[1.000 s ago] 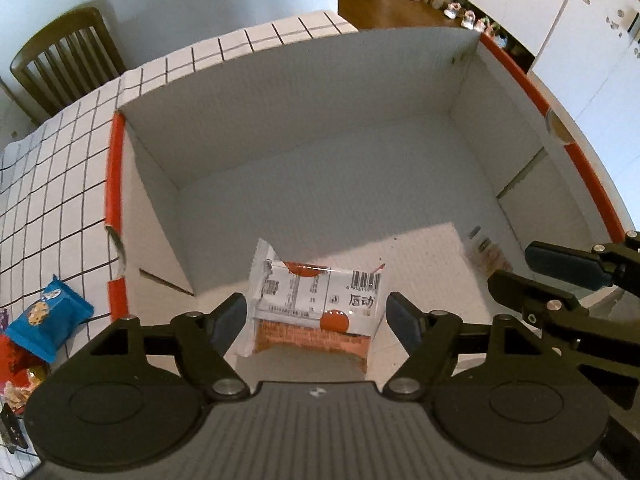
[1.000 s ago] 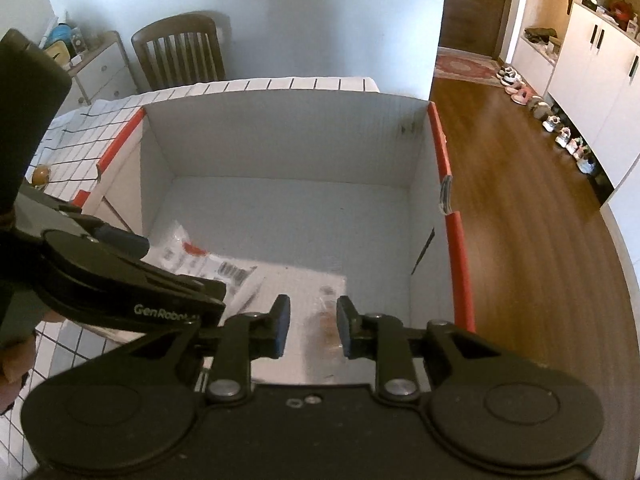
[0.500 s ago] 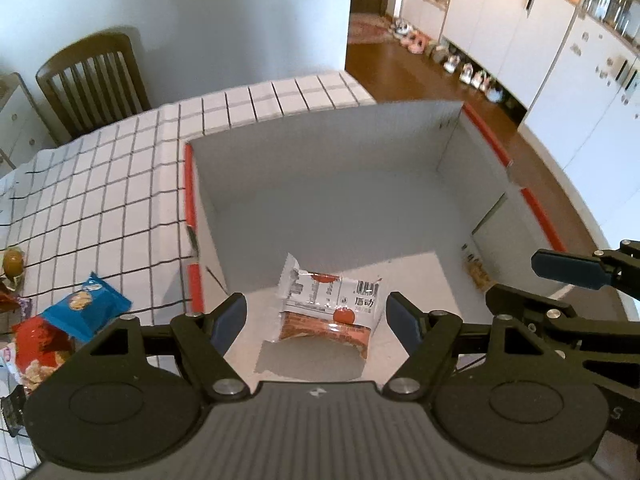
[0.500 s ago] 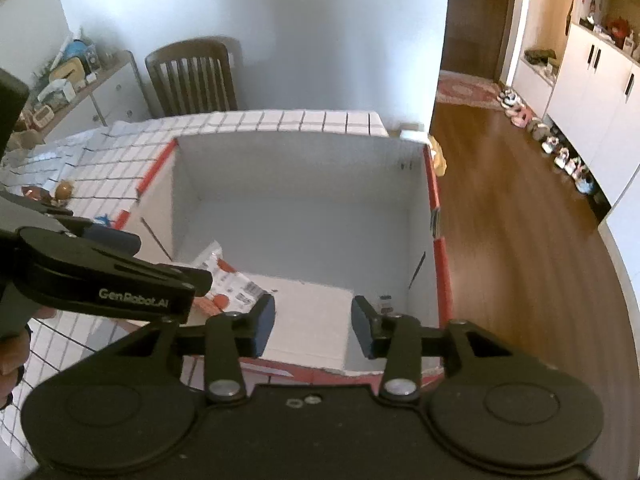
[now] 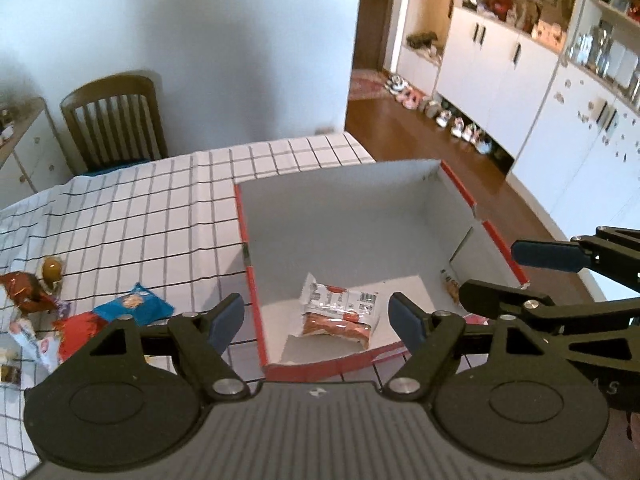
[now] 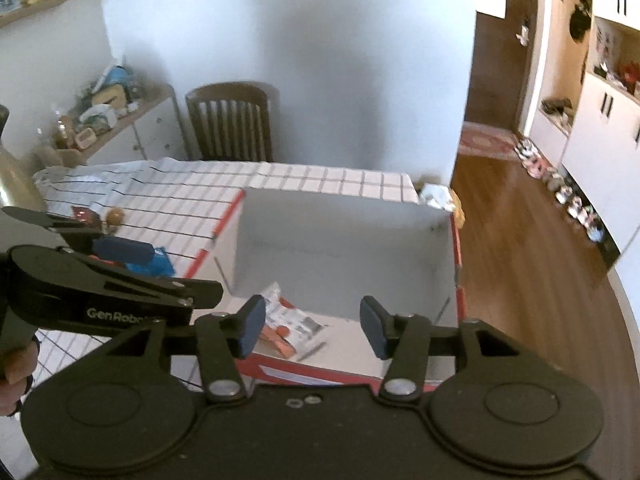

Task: Organize snacks
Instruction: 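Open both tools to release the packets into the box, then move both tools back toward the remaining snacks on the table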

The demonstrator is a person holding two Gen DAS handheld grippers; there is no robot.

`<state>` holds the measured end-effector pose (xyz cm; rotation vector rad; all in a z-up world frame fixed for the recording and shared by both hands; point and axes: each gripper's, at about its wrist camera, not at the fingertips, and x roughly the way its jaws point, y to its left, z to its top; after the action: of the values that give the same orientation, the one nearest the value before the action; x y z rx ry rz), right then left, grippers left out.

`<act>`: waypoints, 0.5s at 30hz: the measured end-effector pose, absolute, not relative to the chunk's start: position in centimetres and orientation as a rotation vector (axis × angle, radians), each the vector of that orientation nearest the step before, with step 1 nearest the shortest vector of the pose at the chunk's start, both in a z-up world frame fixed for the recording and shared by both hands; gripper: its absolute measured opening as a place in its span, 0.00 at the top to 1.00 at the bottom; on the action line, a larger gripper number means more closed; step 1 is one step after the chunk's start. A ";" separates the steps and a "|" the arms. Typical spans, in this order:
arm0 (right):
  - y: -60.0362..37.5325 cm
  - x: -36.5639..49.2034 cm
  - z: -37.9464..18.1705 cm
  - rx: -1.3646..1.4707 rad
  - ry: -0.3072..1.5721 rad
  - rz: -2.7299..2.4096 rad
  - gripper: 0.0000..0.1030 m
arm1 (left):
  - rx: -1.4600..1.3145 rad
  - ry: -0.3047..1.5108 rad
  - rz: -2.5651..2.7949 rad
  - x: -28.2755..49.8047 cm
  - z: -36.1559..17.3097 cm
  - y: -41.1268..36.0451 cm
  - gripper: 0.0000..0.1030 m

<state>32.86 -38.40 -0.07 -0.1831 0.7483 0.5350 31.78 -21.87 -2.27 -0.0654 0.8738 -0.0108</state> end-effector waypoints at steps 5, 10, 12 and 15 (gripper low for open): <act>-37.4 31.5 1.1 -0.190 0.700 0.574 0.37 | -0.091 0.830 0.011 29.2 -1.1 -20.2 0.22; -36.0 29.9 2.1 -0.190 0.664 0.627 0.28 | -0.113 0.788 0.051 26.3 -0.1 -18.2 0.22; -35.5 29.2 2.4 -0.195 0.647 0.651 0.23 | -0.125 0.774 0.062 25.3 0.1 -17.4 0.22; -34.3 28.3 2.7 -0.194 0.633 0.686 0.18 | -0.136 0.752 0.090 23.7 0.4 -15.9 0.22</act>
<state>28.26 -34.31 2.74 -0.1945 0.6328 0.6858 23.66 -15.94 0.40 -0.1358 0.7520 0.0899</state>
